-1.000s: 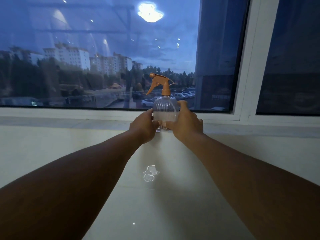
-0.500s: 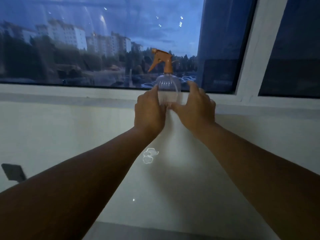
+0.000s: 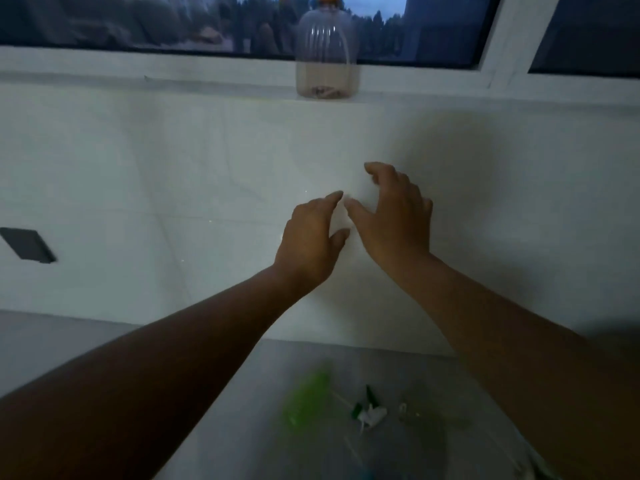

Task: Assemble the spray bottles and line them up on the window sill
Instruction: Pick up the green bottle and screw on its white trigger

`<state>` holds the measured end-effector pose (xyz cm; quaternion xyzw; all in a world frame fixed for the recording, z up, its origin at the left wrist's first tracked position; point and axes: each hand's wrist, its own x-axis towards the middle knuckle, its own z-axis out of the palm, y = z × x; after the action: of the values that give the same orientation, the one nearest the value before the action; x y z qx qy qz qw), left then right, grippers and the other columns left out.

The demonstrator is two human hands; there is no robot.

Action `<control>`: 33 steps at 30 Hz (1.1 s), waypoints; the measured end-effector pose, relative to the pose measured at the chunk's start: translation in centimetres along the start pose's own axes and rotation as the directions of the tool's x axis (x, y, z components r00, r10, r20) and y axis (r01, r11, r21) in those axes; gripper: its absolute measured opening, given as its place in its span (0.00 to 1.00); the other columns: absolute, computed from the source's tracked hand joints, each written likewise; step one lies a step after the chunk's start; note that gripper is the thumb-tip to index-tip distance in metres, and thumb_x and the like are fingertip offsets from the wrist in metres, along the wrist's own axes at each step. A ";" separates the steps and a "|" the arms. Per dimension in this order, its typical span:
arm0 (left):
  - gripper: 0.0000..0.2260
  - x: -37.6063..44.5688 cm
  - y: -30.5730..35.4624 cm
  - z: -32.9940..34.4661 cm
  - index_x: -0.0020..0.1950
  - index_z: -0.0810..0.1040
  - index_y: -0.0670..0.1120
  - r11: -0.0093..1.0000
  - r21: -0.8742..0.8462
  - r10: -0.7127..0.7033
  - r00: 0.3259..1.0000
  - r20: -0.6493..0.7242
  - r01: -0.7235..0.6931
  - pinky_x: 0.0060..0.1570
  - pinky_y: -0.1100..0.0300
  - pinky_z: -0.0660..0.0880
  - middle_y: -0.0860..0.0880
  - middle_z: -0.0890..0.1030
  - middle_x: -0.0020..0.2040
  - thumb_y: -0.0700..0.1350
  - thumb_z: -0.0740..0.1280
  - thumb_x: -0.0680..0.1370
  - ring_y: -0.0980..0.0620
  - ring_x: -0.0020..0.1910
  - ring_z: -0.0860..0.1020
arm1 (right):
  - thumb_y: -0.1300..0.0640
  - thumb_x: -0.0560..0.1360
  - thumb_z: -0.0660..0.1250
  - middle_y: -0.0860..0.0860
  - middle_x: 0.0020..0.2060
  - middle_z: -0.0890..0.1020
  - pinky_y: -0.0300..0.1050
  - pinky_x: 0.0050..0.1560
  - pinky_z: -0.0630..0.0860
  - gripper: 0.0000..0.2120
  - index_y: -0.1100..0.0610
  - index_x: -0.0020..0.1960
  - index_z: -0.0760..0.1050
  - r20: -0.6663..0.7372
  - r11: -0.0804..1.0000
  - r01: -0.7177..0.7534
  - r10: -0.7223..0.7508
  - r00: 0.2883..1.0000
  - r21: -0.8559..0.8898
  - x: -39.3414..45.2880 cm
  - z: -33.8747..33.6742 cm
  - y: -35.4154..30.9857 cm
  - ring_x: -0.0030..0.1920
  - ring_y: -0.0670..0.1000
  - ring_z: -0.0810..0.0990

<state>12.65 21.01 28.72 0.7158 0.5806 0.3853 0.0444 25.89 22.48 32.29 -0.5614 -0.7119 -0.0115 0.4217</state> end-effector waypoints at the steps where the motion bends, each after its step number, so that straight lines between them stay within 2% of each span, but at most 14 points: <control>1: 0.27 -1.1 -0.6 0.7 0.77 0.68 0.46 1.000 -0.003 -0.030 0.998 0.048 0.030 0.70 0.49 0.70 0.46 0.76 0.71 0.46 0.70 0.79 0.46 0.70 0.72 | 0.46 0.75 0.68 0.50 0.64 0.78 0.52 0.64 0.68 0.24 0.48 0.69 0.69 0.043 0.999 -0.033 0.033 0.999 0.011 -1.1 0.6 0.9 0.63 0.53 0.75; 4: 0.29 -4.8 -2.7 3.1 0.78 0.65 0.47 0.991 0.034 -0.130 0.974 0.186 0.126 0.72 0.52 0.67 0.46 0.73 0.74 0.47 0.70 0.79 0.46 0.73 0.69 | 0.51 0.75 0.69 0.52 0.62 0.78 0.51 0.60 0.75 0.22 0.50 0.68 0.71 0.200 0.981 -0.168 0.146 0.969 0.098 -4.7 2.9 3.8 0.60 0.53 0.76; 7: 0.30 -8.1 -5.0 5.7 0.79 0.64 0.48 0.974 0.075 -0.225 0.931 0.287 0.213 0.71 0.50 0.67 0.45 0.72 0.74 0.48 0.70 0.79 0.45 0.73 0.68 | 0.56 0.76 0.67 0.54 0.60 0.78 0.47 0.56 0.76 0.19 0.54 0.66 0.74 0.354 0.936 -0.328 0.266 0.897 0.128 -8.1 5.0 6.7 0.56 0.53 0.78; 9: 0.31 -10.0 -6.4 7.5 0.79 0.64 0.48 0.958 0.098 -0.287 0.895 0.342 0.270 0.71 0.49 0.67 0.44 0.72 0.74 0.49 0.71 0.78 0.44 0.73 0.67 | 0.59 0.76 0.66 0.55 0.58 0.80 0.42 0.50 0.74 0.16 0.57 0.64 0.75 0.458 0.893 -0.437 0.345 0.819 0.110 -10.6 6.6 8.5 0.51 0.50 0.78; 12: 0.31 -12.3 -7.7 9.3 0.79 0.63 0.48 0.934 0.121 -0.356 0.841 0.407 0.336 0.72 0.48 0.66 0.44 0.71 0.75 0.49 0.71 0.78 0.44 0.74 0.67 | 0.59 0.77 0.65 0.55 0.54 0.80 0.40 0.44 0.71 0.12 0.58 0.60 0.76 0.587 0.840 -0.543 0.443 0.677 -0.007 -14.2 8.8 10.7 0.47 0.50 0.76; 14: 0.31 -13.8 -8.6 10.6 0.79 0.63 0.49 0.920 0.132 -0.387 0.801 0.456 0.369 0.73 0.49 0.65 0.45 0.70 0.76 0.50 0.71 0.78 0.45 0.75 0.66 | 0.58 0.76 0.65 0.52 0.46 0.77 0.39 0.38 0.69 0.04 0.56 0.50 0.75 0.643 0.805 -0.582 0.506 0.575 -0.112 -16.6 10.4 12.3 0.44 0.52 0.75; 15: 0.31 -14.4 -8.9 11.0 0.79 0.63 0.49 0.913 0.139 -0.402 0.783 0.475 0.384 0.73 0.49 0.65 0.45 0.69 0.76 0.50 0.71 0.79 0.45 0.75 0.65 | 0.58 0.75 0.65 0.51 0.42 0.75 0.40 0.37 0.68 0.02 0.54 0.45 0.72 0.664 0.796 -0.583 0.525 0.533 -0.161 -17.6 10.9 13.0 0.43 0.52 0.74; 17: 0.32 -15.4 -9.8 12.1 0.80 0.62 0.50 0.901 0.154 -0.425 0.755 0.500 0.406 0.73 0.48 0.65 0.45 0.69 0.76 0.50 0.71 0.79 0.45 0.75 0.65 | 0.58 0.74 0.66 0.52 0.43 0.75 0.40 0.41 0.68 0.05 0.54 0.43 0.69 0.697 0.785 -0.575 0.546 0.465 -0.232 -19.5 12.3 14.4 0.44 0.54 0.74; 20: 0.32 -16.4 -10.8 13.4 0.80 0.62 0.50 0.891 0.183 -0.447 0.730 0.517 0.416 0.74 0.47 0.64 0.45 0.68 0.77 0.50 0.70 0.79 0.44 0.76 0.64 | 0.58 0.75 0.66 0.58 0.52 0.80 0.41 0.42 0.68 0.05 0.57 0.48 0.71 0.701 0.770 -0.562 0.579 0.417 -0.302 -21.5 13.7 15.8 0.51 0.58 0.80; 25: 0.33 -17.7 -11.9 15.4 0.80 0.60 0.50 0.874 0.234 -0.481 0.687 0.545 0.427 0.74 0.47 0.64 0.45 0.66 0.78 0.50 0.71 0.78 0.43 0.76 0.63 | 0.56 0.76 0.66 0.60 0.58 0.80 0.43 0.42 0.70 0.15 0.62 0.59 0.74 0.673 0.730 -0.563 0.641 0.368 -0.387 -23.6 15.9 17.0 0.55 0.60 0.81; 29: 0.37 -19.2 -12.9 17.0 0.80 0.59 0.51 0.838 0.322 -0.545 0.629 0.555 0.442 0.72 0.46 0.66 0.44 0.65 0.78 0.53 0.73 0.76 0.42 0.76 0.64 | 0.51 0.76 0.66 0.60 0.63 0.73 0.45 0.46 0.72 0.22 0.58 0.66 0.68 0.673 0.724 -0.505 0.664 0.326 -0.470 -24.8 17.3 17.0 0.58 0.61 0.79; 33: 0.43 -21.1 -14.8 18.1 0.80 0.58 0.54 0.781 0.390 -0.622 0.554 0.553 0.488 0.68 0.44 0.71 0.43 0.66 0.75 0.58 0.76 0.71 0.40 0.71 0.69 | 0.48 0.76 0.67 0.58 0.67 0.65 0.47 0.46 0.75 0.25 0.52 0.69 0.65 0.676 0.749 -0.421 0.654 0.340 -0.512 -26.2 18.8 17.3 0.58 0.61 0.78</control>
<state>11.21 14.42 -2.07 0.5826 0.7569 0.0173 0.2955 29.19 17.35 -3.76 -0.7483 -0.5858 0.3057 -0.0587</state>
